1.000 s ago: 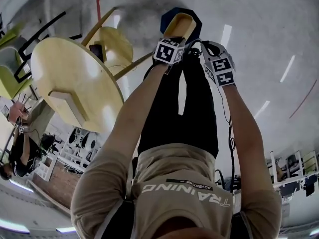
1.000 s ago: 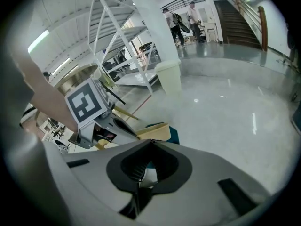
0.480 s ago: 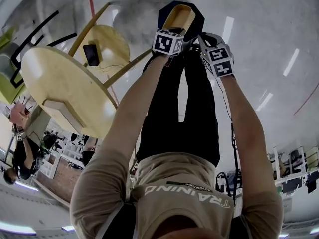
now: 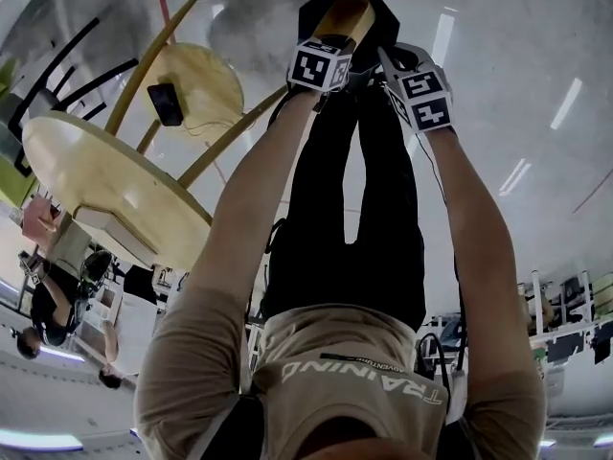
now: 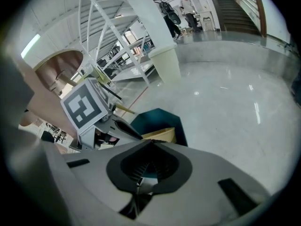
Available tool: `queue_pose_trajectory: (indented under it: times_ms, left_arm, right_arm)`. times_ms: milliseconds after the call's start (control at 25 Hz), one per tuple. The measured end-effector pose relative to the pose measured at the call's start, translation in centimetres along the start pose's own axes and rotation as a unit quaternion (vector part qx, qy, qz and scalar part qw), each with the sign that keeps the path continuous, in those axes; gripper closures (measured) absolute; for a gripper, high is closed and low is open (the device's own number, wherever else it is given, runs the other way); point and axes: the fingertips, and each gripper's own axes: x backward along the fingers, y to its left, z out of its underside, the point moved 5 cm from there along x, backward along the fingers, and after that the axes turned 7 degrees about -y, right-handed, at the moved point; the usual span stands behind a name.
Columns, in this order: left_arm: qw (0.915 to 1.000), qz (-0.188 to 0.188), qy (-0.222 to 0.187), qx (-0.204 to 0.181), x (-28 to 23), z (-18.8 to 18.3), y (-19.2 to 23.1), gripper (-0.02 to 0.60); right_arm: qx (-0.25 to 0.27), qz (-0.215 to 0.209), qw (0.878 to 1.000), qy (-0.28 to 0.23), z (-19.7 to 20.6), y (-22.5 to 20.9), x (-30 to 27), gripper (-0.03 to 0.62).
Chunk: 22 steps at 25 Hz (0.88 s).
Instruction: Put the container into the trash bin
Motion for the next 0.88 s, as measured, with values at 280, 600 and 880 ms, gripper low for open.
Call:
queue_pose_trajectory:
  times_ms: [280, 600, 880]
  left_arm:
    - [1.0, 0.003, 0.005, -0.005, 0.2, -0.1, -0.2, 0.468]
    - [0.9992, 0.031, -0.023, -0.002, 4.9, -2.4, -3.1, 0.572]
    - [0.9972, 0.016, -0.064, -0.034, 13.6, -3.9, -8.4, 0.574]
  right_arm:
    - [0.003, -0.003, 1.0, 0.003, 0.2, -0.4, -0.2, 0.595]
    - [-0.003, -0.035, 0.999, -0.035, -3.1, 2.3, 3.5, 0.595]
    - [-0.009, -0.066, 0.997, -0.044, -5.3, 7.9, 11.5, 0.597]
